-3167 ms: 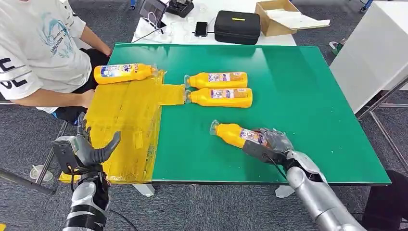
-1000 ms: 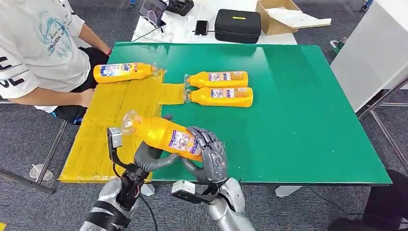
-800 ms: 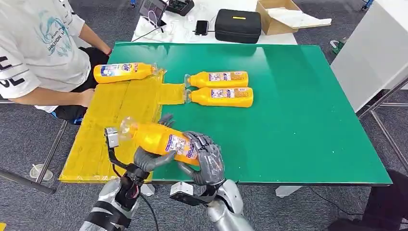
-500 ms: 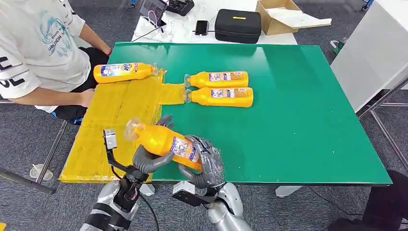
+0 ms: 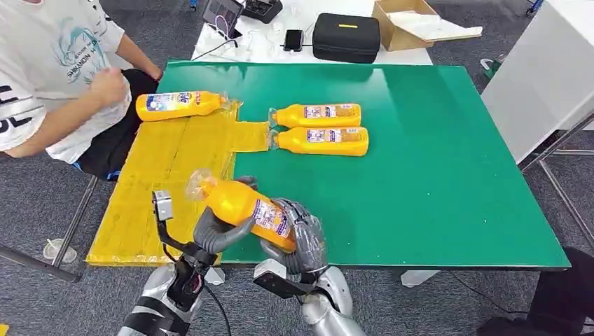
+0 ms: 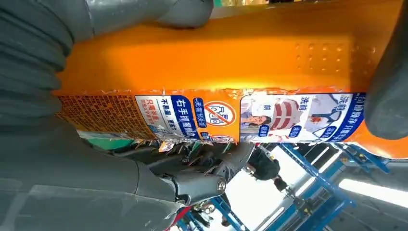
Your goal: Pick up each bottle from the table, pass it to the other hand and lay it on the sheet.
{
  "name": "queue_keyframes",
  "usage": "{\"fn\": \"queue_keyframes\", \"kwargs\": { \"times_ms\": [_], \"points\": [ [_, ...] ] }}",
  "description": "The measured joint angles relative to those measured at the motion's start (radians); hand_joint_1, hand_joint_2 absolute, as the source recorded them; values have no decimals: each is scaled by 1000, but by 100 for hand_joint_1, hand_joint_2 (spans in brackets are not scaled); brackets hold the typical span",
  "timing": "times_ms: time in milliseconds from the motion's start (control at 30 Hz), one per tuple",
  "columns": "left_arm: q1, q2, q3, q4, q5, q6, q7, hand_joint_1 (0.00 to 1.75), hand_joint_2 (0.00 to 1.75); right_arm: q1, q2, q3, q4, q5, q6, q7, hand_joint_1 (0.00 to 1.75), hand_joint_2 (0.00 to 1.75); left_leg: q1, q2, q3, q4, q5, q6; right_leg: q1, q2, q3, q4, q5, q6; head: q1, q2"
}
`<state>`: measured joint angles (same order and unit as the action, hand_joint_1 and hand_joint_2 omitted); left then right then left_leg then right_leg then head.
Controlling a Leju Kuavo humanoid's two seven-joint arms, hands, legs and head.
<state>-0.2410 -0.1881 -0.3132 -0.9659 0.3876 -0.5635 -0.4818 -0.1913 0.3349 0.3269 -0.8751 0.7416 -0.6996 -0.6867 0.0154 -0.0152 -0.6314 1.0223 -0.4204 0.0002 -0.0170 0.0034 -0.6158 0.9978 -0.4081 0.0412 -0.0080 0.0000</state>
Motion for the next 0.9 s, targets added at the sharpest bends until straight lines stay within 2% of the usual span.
{"fn": "queue_keyframes", "kwargs": {
  "times_ms": [600,633,667,700,733,900],
  "points": [
    [2,2,9,-1,42,-28,2,175,175,-11,-2,45,19,-11,0,17,171,175,0,0,0,0,0,0,0,0,0,0,0,0,0,0],
    [2,3,10,-1,42,-29,3,175,175,-11,-2,46,21,-11,0,18,154,175,0,0,0,0,0,0,0,0,0,0,0,0,0,0],
    [3,2,11,-1,42,-30,3,175,175,-11,-2,46,21,-11,0,18,23,175,0,0,0,0,0,0,0,0,0,0,0,0,0,0],
    [4,3,11,-1,45,-33,3,175,175,-12,-2,47,22,-11,-1,19,0,175,0,0,0,0,0,0,0,0,0,0,0,0,0,0],
    [4,3,12,-1,54,-35,5,175,175,-12,-2,47,23,-9,-1,21,0,0,0,0,0,0,0,0,0,0,0,0,0,0,0,0],
    [6,-3,22,-2,103,-28,32,175,175,-14,-3,46,33,57,-1,78,0,0,0,0,0,0,0,0,0,0,0,0,0,0,1,0]
  ]
}}
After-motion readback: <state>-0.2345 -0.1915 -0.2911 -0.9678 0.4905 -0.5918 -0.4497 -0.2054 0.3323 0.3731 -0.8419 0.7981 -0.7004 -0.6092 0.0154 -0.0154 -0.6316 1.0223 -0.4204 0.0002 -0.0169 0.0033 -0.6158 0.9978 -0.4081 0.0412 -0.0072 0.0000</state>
